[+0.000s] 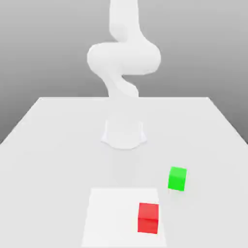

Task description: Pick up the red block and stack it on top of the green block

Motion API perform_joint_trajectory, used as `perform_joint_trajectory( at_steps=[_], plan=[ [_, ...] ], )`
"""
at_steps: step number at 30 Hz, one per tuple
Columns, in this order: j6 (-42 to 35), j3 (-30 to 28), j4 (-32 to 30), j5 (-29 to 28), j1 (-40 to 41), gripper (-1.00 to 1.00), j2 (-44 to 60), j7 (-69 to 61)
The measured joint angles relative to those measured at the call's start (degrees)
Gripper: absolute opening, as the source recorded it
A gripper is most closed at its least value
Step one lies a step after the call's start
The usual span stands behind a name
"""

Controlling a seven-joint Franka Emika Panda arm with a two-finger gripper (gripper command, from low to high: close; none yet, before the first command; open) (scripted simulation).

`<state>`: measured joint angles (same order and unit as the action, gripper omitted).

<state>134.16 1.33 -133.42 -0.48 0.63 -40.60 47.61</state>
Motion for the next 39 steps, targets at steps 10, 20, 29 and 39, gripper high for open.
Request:
perform_joint_trajectory(
  at_steps=[10, 20, 29, 39],
  plan=[
    [9.6, 4.7, -6.6, -2.3, 1.8, 0.0, 21.2, 7.4],
    [19.1, 6.7, -13.2, -3.3, 0.9, 0.0, 41.9, 13.8],
    [31.5, 3.8, -13.5, -6.1, -2.1, -1.0, 59.5, 17.7],
    [27.1, 5.3, -14.3, -4.2, -1.0, -1.0, 54.2, 16.4]
  ],
)
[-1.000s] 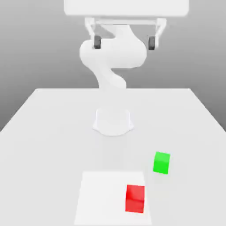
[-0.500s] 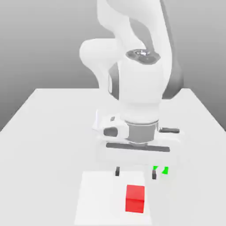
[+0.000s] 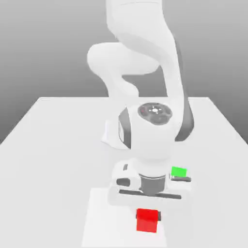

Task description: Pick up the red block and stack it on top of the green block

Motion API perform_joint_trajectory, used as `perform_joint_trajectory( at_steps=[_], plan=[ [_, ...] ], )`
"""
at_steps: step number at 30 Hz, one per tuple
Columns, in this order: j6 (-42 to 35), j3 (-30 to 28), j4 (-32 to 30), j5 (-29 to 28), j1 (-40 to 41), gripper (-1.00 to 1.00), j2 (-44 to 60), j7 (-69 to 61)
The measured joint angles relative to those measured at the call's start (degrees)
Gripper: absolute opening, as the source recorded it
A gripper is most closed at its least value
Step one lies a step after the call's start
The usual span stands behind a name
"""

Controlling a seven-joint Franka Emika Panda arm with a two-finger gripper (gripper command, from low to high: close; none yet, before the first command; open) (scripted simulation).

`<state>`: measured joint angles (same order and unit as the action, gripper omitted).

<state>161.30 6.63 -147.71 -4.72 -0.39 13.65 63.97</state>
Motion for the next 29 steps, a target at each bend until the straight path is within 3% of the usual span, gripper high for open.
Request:
perform_joint_trajectory(
  at_steps=[4, 17, 22, 26, 27, 29],
  plan=[
    [-5.1, 1.9, -2.7, 3.5, -1.1, -1.0, -7.8, 2.0],
    [-8.4, 13.3, -21.6, 17.8, -14.2, -1.0, -30.6, 38.2],
    [-1.0, 15.8, -22.6, 14.7, -12.1, -1.0, -24.2, 43.3],
    [6.7, 16.4, -22.5, 7.7, -9.3, -1.0, -16.1, 48.1],
    [7.9, 16.3, -22.5, 6.1, -9.2, 1.0, -14.8, 49.3],
    [7.9, 16.3, -22.5, 6.1, -9.0, 1.0, -14.8, 49.3]
  ],
)
